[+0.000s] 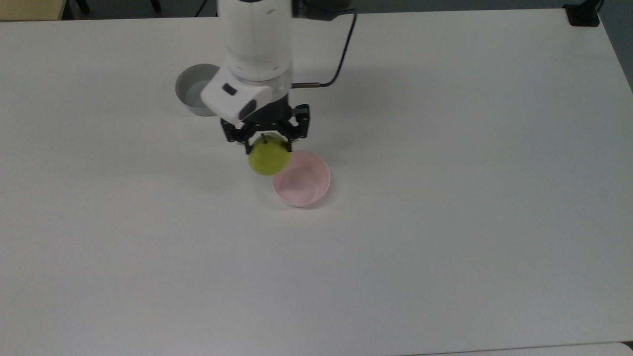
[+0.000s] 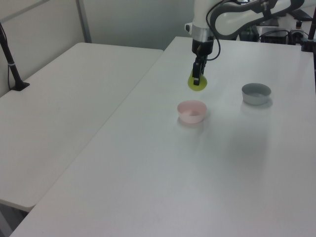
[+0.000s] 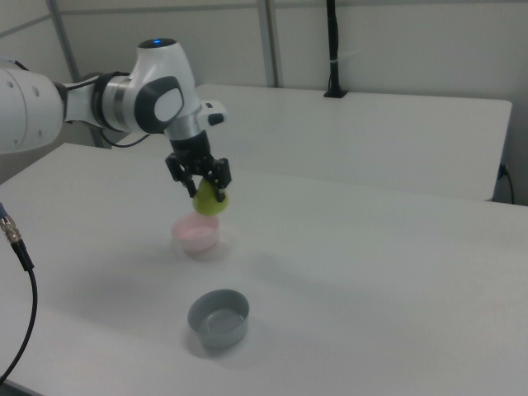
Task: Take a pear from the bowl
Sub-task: 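Lift the pear out of the pink bowl and carry it aside, then lower the pear onto the table beside the pink bowl and open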
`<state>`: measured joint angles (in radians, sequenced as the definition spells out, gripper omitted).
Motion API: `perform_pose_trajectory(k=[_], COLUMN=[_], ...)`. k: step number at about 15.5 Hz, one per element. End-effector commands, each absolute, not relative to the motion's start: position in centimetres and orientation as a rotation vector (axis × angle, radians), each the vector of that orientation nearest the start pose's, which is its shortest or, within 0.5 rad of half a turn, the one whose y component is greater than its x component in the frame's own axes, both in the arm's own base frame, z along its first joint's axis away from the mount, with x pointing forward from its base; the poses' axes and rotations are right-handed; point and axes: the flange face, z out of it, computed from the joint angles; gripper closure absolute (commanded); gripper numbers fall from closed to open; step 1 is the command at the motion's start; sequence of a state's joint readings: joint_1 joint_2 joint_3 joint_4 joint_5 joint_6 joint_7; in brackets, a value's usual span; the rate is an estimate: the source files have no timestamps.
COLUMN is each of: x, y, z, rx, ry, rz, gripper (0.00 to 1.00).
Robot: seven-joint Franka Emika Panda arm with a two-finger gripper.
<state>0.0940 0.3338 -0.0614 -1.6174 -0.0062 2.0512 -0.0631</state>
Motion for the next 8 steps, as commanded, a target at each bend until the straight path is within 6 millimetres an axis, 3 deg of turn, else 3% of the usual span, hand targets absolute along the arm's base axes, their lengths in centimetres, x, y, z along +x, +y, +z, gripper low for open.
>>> perform_pose_trajectory(k=[1, 4, 5, 8], x=[66.8, 66.9, 67.0, 68.1], y=[-3.1, -7.6, -9.1, -10.9], z=[44.2, 43.8, 42.9, 39.5], rx=[-3.16, -3.171, -3.177, -3.192], ry=[-0.174, -0.158, -0.148, -0.129], rz=[-0.194, -0.225, -0.224, -0.266], gripper=[0.56, 0.56, 0.56, 0.56])
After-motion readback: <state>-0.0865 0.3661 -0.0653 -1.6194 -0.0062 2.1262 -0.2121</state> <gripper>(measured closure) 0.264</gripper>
